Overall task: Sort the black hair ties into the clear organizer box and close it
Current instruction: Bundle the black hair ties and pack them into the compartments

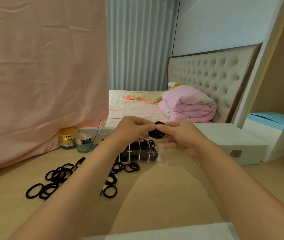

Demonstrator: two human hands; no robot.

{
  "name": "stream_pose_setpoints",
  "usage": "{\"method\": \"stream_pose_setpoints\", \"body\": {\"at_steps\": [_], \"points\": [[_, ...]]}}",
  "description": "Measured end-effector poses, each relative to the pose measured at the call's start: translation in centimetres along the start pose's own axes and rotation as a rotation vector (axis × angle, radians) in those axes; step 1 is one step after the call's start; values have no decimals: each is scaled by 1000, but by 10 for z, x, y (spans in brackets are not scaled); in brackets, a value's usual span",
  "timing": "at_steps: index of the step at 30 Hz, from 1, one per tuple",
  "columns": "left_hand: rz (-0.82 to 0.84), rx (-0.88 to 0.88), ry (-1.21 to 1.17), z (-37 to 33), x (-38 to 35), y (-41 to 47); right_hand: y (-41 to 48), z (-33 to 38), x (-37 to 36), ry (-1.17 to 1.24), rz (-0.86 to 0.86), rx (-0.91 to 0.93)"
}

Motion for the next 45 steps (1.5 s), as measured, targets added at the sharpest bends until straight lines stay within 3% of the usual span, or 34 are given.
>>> {"method": "stream_pose_setpoints", "body": {"at_steps": [6,13,17,20,23,27,33,38,41,45], "points": [[74,-17,162,25,6,13,28,-1,7,-300,-138,-2],[117,-28,498,53,10,14,46,-10,-18,-1075,-307,105],[101,-101,568,55,11,13,55,-10,-29,-1354,-282,54],[110,-156,683,56,9,11,61,-14,-34,-1503,-164,-70],[141,-195,783,56,4,9,65,-13,-38,-1509,-13,-142],[172,-207,860,57,1,8,60,-1,-33,-1268,165,-114],[226,-175,960,57,-3,8,41,5,-14,-1174,66,45],[170,-199,860,53,1,8,27,-18,-26,-1420,157,161],[184,-208,930,54,-1,6,25,-28,-39,-1584,239,171],[249,-183,1055,58,-3,6,22,-23,-38,-1487,204,124]]}}
Point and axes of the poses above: each hand's wrist, its own y-axis towards the middle knuckle, its own x-axis out of the back of the hand, z = x × y, the point moved 3 cm from there along y, towards the middle knuckle, and after that the axes turned 5 degrees about -y, right-handed, at the moved point
